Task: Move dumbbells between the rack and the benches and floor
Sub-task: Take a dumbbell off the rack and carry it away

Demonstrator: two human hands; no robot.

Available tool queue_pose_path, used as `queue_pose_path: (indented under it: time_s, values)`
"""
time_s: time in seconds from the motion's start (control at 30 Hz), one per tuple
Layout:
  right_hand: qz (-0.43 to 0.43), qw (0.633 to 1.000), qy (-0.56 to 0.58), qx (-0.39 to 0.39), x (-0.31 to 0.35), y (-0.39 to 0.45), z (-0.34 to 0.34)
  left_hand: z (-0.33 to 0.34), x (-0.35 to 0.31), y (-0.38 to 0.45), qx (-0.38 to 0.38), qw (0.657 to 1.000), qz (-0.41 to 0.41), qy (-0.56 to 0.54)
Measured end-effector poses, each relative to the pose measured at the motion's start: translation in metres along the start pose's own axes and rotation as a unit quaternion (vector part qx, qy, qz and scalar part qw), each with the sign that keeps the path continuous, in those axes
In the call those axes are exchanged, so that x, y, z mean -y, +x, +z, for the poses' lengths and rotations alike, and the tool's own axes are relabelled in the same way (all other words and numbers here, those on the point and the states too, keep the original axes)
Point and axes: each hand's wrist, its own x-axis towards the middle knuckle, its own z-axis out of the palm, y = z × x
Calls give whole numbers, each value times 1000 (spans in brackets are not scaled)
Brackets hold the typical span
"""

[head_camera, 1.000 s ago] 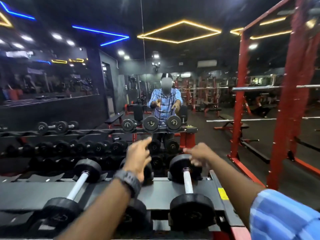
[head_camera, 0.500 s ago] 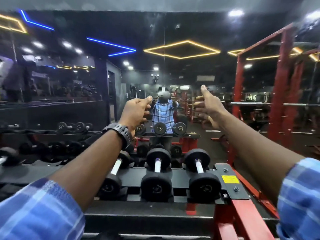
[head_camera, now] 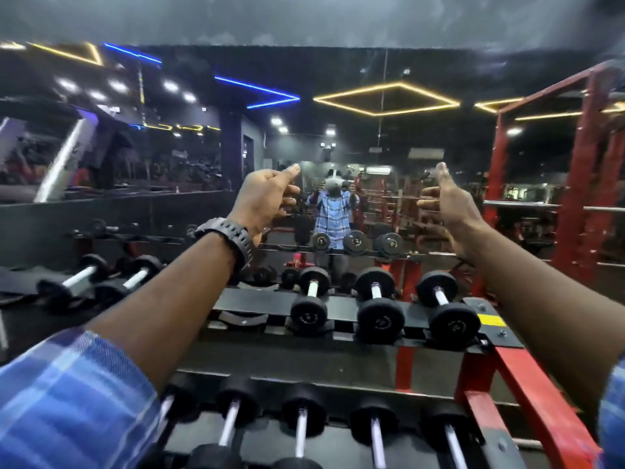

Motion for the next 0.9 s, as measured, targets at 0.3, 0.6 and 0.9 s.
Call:
queue_pose_path:
  time_s: [0.3,0.6,0.9]
  values:
    - [-4,998,52,31,29,-111,32,-85,-41,-101,-12,1000,-15,3]
    - [4,996,75,55,52,-171,76,-166,-66,-168,-40,998,-24,47]
    - [-4,987,111,113,90,-209,191,-278,-88,-202,-104,988,1,110]
